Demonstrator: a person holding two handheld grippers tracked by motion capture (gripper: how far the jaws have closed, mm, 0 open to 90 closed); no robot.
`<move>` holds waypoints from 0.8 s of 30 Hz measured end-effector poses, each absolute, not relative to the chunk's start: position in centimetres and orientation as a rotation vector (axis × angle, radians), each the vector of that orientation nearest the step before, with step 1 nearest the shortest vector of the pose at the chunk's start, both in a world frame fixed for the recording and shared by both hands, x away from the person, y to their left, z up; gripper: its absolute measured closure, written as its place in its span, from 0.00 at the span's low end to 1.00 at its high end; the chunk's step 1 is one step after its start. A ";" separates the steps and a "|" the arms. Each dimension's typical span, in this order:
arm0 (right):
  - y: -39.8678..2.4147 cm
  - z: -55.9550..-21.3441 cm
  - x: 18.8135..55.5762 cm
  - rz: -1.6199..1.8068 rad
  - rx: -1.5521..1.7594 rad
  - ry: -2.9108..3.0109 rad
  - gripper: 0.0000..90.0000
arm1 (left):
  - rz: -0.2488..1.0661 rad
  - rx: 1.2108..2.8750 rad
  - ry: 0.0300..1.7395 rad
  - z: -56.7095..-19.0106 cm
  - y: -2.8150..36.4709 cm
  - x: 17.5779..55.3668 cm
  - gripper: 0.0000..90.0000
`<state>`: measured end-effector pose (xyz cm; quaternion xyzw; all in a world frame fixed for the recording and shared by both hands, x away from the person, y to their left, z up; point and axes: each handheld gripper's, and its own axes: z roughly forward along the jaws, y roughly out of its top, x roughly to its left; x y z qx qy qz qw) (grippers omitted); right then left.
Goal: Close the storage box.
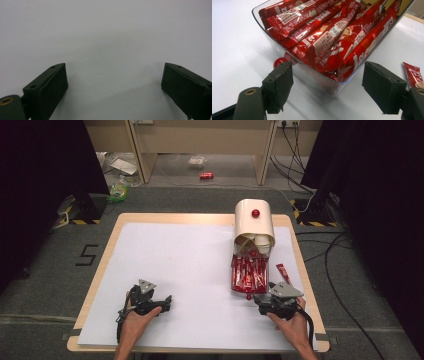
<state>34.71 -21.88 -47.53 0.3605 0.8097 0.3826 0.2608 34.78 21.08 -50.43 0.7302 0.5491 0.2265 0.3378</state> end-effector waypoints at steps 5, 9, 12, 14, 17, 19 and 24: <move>-21.9 -47.5 34.9 1.040 0.988 2.175 0.28 | 0.591 1.903 1.431 -50.4 21.1 34.8 0.07; -22.0 -47.4 35.1 1.051 1.001 2.159 0.28 | 0.591 1.904 1.431 -50.4 21.1 34.8 0.07; -22.0 -47.4 35.3 1.058 0.998 2.150 0.28 | 0.591 1.903 1.431 -50.4 21.1 34.8 0.07; -22.0 -47.4 35.4 1.064 1.005 2.141 0.29 | 0.590 1.903 1.431 -50.4 21.1 34.8 0.07; -22.0 -47.3 35.5 1.078 1.006 2.124 0.29 | 0.590 1.903 1.431 -50.4 21.1 34.8 0.07; -22.1 -47.2 35.6 1.094 1.020 2.111 0.29 | 0.590 1.903 1.431 -50.4 21.1 34.8 0.07; -22.3 -47.1 35.9 1.112 1.038 2.075 0.29 | 0.591 1.906 1.430 -50.4 21.1 34.8 0.07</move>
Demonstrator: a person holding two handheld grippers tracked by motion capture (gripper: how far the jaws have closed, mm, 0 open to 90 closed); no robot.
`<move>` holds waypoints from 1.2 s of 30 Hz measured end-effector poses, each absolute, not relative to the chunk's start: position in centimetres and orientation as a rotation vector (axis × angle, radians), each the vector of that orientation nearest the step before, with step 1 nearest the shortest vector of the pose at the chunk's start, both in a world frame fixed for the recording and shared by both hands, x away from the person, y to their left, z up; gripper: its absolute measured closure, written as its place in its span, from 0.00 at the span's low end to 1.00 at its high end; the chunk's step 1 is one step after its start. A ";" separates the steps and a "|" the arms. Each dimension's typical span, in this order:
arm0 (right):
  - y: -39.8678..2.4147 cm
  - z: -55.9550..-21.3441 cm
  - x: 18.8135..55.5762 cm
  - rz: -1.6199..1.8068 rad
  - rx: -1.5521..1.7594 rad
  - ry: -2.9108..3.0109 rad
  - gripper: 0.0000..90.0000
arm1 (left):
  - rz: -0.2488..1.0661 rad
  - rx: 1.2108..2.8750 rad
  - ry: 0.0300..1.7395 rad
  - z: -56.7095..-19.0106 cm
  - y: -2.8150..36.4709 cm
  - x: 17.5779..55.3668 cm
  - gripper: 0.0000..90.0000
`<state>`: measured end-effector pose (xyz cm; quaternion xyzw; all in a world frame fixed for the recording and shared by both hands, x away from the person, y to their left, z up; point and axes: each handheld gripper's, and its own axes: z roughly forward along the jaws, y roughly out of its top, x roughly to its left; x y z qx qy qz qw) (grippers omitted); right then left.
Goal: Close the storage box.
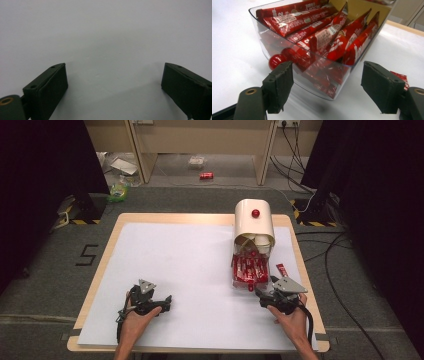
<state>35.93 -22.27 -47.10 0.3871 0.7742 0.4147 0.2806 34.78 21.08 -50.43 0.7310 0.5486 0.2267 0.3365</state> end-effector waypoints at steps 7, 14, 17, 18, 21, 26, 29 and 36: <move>-22.4 -47.1 36.6 1.113 1.050 2.062 0.29 | 0.590 1.903 1.431 -50.4 21.1 34.8 0.07; -22.4 -47.1 37.2 1.114 1.068 2.045 0.28 | 0.591 1.905 1.430 -50.4 21.1 34.8 0.07; -22.3 -47.2 37.4 1.113 1.073 2.036 0.27 | 0.591 1.906 1.431 -50.4 21.1 34.8 0.07; -22.3 -47.2 37.5 1.111 1.070 2.033 0.27 | 0.591 1.906 1.431 -50.4 21.1 34.8 0.07; -22.3 -47.2 37.7 1.122 1.081 2.027 0.27 | 0.591 1.906 1.431 -50.4 21.1 34.8 0.07; -22.2 -47.2 38.1 1.129 1.093 2.017 0.27 | 0.591 1.906 1.430 -50.4 21.1 34.8 0.07; -22.2 -47.2 38.2 1.135 1.101 2.008 0.27 | 0.591 1.907 1.431 -50.4 21.1 34.8 0.07; -22.2 -47.2 38.7 1.137 1.109 1.998 0.27 | 0.592 1.907 1.431 -50.4 21.1 34.8 0.07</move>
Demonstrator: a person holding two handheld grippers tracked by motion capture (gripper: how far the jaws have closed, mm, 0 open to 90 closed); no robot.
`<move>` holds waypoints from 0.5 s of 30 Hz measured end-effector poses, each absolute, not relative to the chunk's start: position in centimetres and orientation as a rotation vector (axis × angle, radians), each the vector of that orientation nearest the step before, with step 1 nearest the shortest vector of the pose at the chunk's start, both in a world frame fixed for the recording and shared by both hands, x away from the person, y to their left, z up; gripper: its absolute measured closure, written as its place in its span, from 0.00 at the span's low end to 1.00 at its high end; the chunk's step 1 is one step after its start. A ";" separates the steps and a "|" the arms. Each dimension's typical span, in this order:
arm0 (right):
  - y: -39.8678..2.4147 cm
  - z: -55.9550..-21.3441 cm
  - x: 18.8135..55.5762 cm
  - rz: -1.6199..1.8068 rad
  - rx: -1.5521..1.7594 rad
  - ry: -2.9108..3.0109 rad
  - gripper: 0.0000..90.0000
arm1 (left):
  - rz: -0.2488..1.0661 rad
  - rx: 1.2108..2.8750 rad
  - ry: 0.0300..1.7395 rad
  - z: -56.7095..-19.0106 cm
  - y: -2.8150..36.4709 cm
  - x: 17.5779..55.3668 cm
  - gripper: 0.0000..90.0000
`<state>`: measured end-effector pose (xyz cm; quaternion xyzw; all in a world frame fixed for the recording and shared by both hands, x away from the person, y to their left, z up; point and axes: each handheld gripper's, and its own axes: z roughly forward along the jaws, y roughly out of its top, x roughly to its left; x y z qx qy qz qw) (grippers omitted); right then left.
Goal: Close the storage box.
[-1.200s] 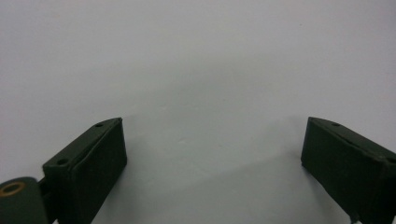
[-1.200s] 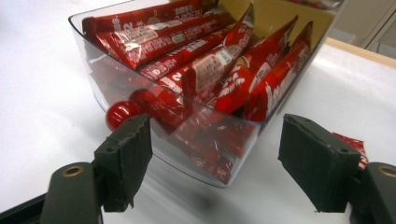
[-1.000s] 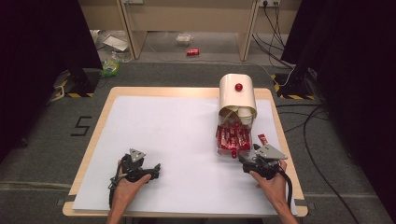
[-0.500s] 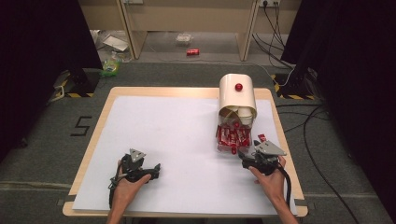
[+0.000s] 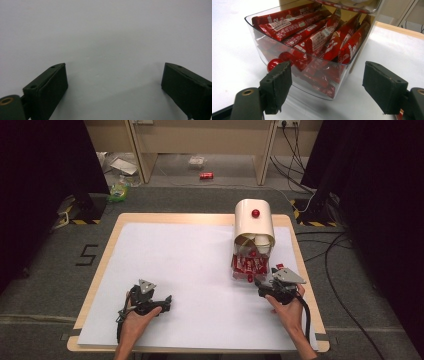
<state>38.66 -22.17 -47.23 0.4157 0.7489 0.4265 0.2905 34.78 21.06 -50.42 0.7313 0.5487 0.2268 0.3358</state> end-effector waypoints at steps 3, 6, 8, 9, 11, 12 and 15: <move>-22.3 -47.2 38.8 1.143 1.125 1.982 0.25 | 0.592 1.907 1.431 -50.4 21.1 34.8 0.07; -22.4 -47.3 39.1 1.147 1.130 1.961 0.23 | 0.592 1.907 1.431 -50.4 21.1 34.8 0.07; -22.5 -47.3 39.3 1.154 1.140 1.960 0.23 | 0.592 1.907 1.431 -50.4 21.1 34.8 0.07; -22.6 -47.3 39.4 1.158 1.141 1.959 0.23 | 0.592 1.907 1.431 -50.4 21.1 34.8 0.07; -22.6 -47.4 39.5 1.163 1.144 1.957 0.23 | 0.591 1.908 1.431 -50.4 21.1 34.8 0.07; -22.6 -47.4 39.5 1.163 1.140 1.958 0.23 | 0.591 1.908 1.431 -50.4 21.1 34.8 0.07; -22.6 -47.4 39.7 1.168 1.146 1.952 0.23 | 0.592 1.907 1.431 -50.4 21.1 34.8 0.07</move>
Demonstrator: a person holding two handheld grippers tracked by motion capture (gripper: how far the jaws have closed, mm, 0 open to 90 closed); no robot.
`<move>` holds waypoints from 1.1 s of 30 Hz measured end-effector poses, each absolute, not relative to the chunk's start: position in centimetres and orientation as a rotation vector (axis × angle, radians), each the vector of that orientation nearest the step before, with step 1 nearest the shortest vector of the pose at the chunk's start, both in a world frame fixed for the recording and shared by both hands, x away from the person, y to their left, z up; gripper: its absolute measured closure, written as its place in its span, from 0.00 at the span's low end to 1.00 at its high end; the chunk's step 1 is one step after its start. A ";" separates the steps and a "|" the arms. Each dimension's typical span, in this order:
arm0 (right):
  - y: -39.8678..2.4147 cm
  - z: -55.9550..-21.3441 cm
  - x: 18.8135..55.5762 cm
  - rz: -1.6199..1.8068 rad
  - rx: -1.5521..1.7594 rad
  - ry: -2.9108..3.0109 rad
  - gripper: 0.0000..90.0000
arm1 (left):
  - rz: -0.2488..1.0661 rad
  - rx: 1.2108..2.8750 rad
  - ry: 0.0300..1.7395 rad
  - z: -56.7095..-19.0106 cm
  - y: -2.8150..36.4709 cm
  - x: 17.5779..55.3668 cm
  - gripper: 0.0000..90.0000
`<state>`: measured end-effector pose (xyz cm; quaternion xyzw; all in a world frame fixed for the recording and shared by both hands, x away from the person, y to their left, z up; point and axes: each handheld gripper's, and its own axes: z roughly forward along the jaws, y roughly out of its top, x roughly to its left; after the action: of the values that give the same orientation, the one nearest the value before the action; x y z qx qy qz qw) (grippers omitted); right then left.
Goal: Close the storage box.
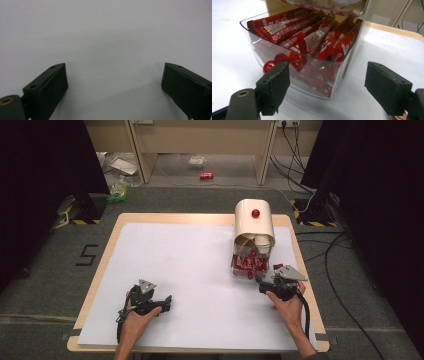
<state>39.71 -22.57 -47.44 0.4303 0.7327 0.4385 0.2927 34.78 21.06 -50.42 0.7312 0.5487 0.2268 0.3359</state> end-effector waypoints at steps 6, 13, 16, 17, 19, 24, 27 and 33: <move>-22.5 -47.5 40.0 1.170 1.155 1.942 0.23 | 0.592 1.907 1.431 -50.4 21.1 34.8 0.07; -22.4 -47.2 40.6 1.147 1.150 1.937 0.22 | 0.591 1.907 1.430 -50.4 21.1 34.8 0.07; -22.3 -47.2 40.9 1.137 1.145 1.935 0.22 | 0.592 1.907 1.431 -50.4 21.1 34.8 0.07; -22.3 -47.2 40.9 1.141 1.150 1.934 0.22 | 0.591 1.907 1.431 -50.4 21.1 34.8 0.07; -22.3 -47.3 41.0 1.145 1.151 1.929 0.22 | 0.592 1.907 1.431 -50.4 21.1 34.8 0.07; -22.3 -47.3 41.3 1.142 1.148 1.918 0.23 | 0.592 1.907 1.431 -50.4 21.1 34.8 0.07; -22.3 -47.4 41.4 1.145 1.151 1.915 0.23 | 0.592 1.908 1.431 -50.4 21.1 34.8 0.07; -22.4 -47.4 41.8 1.137 1.156 1.908 0.23 | 0.592 1.908 1.431 -50.4 21.0 34.8 0.07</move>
<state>41.79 -22.36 -47.38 0.4384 0.7237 0.4312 0.3133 34.79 21.05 -50.42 0.7315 0.5485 0.2270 0.3354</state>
